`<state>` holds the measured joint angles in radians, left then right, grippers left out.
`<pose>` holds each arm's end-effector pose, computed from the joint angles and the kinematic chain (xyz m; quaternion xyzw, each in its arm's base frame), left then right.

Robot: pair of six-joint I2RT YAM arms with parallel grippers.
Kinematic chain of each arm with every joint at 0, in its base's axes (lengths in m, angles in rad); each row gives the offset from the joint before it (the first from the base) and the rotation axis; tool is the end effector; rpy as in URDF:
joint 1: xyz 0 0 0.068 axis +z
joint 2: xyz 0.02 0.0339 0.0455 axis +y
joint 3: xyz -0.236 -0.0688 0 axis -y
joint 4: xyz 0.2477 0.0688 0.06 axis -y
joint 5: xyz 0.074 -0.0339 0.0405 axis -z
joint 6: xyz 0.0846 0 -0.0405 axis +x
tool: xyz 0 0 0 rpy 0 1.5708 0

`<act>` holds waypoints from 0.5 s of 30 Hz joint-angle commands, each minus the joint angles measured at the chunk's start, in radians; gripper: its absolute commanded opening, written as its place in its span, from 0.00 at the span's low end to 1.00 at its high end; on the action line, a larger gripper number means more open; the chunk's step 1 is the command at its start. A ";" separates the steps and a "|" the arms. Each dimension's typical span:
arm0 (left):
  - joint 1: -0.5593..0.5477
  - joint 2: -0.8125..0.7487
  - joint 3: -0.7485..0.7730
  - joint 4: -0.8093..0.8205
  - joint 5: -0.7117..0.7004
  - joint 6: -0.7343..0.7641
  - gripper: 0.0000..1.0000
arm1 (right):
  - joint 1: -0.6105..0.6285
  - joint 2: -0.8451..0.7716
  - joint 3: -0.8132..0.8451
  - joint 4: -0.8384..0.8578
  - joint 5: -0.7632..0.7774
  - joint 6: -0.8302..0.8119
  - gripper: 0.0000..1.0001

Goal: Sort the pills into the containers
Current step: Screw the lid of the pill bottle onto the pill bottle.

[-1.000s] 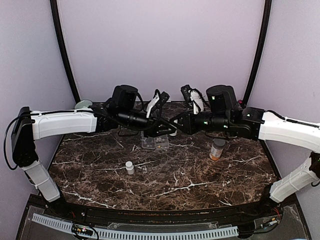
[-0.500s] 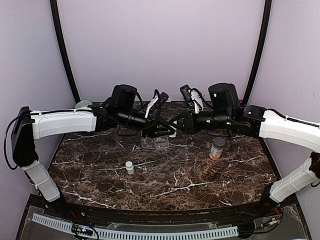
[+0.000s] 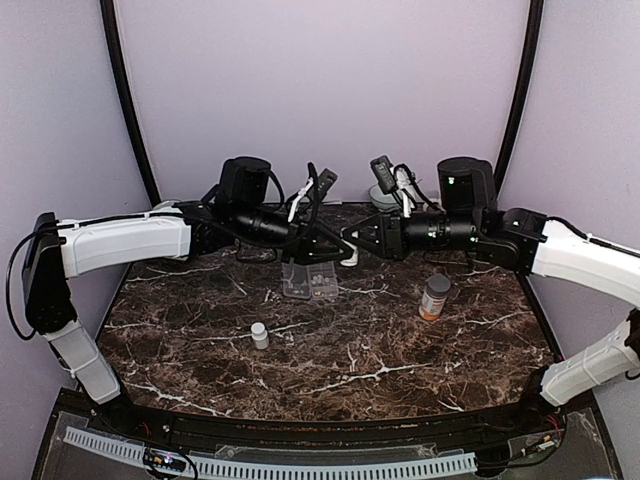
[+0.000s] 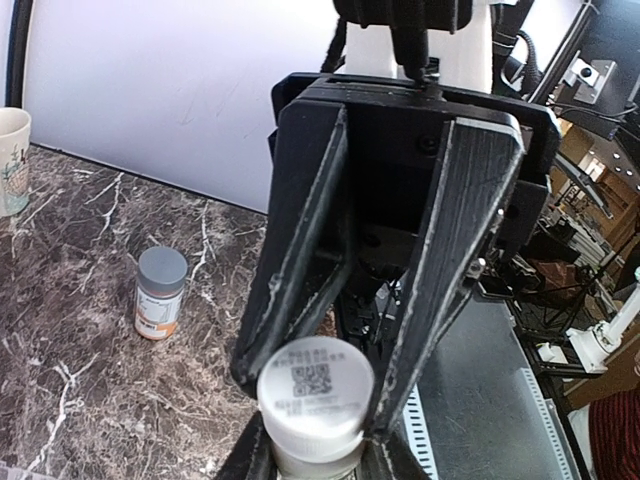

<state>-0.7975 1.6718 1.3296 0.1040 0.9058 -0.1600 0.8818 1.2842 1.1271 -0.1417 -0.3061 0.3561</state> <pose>0.2457 -0.3470 0.2919 0.4783 0.5865 -0.5613 0.3348 0.2061 0.2903 0.3149 -0.2940 0.7442 0.4405 0.4070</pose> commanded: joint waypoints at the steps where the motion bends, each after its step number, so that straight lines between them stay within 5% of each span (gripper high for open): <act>1: 0.011 -0.049 0.082 0.159 0.067 -0.040 0.00 | -0.001 0.005 -0.039 -0.088 -0.111 -0.025 0.26; 15: 0.024 -0.036 0.172 0.054 0.165 -0.029 0.00 | -0.031 -0.019 -0.016 -0.198 -0.204 -0.082 0.27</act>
<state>-0.7918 1.6741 1.4055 0.0788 1.0115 -0.2035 0.8524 1.2442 1.1290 -0.1123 -0.4416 0.3138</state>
